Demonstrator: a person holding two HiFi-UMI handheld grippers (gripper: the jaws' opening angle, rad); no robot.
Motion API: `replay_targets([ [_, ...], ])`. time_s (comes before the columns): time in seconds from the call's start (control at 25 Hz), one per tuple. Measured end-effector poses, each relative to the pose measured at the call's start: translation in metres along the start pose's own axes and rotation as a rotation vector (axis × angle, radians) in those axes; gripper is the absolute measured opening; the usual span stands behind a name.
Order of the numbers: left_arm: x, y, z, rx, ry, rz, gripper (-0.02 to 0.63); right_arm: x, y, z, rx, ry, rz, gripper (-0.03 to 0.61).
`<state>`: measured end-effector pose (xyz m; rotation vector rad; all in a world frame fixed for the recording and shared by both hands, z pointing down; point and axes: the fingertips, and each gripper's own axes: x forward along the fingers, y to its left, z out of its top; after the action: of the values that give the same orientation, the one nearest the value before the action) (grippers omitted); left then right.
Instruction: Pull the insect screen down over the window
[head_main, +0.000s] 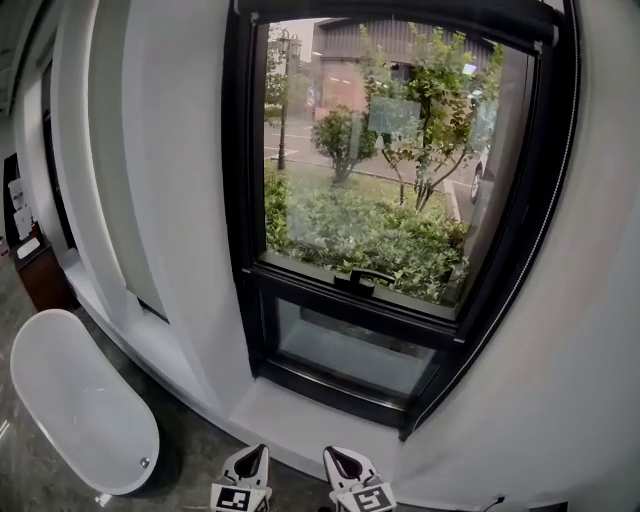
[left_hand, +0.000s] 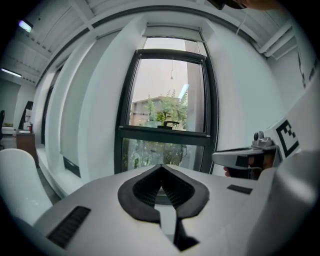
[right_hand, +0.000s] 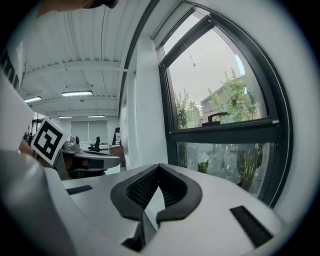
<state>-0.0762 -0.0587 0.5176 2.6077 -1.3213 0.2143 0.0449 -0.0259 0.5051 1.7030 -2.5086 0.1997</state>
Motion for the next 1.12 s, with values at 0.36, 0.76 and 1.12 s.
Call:
replay_targets([
  [0.36, 0.138, -0.014, 0.149, 0.269, -0.142, -0.055, 0.014, 0.046, -0.151, 0.135, -0.254, -0.175, -0.093, 0.003],
  [0.76, 0.213, 0.021, 0.300, 0.660, -0.293, -0.083, 0.167, 0.102, -0.202, 0.268, -0.584, -0.137, -0.277, 0.158],
  [1.12, 0.250, 0.064, 0.411, 0.865, -0.300, -0.118, 0.175, 0.127, -0.211, 0.408, -0.861, -0.150, -0.524, 0.167],
])
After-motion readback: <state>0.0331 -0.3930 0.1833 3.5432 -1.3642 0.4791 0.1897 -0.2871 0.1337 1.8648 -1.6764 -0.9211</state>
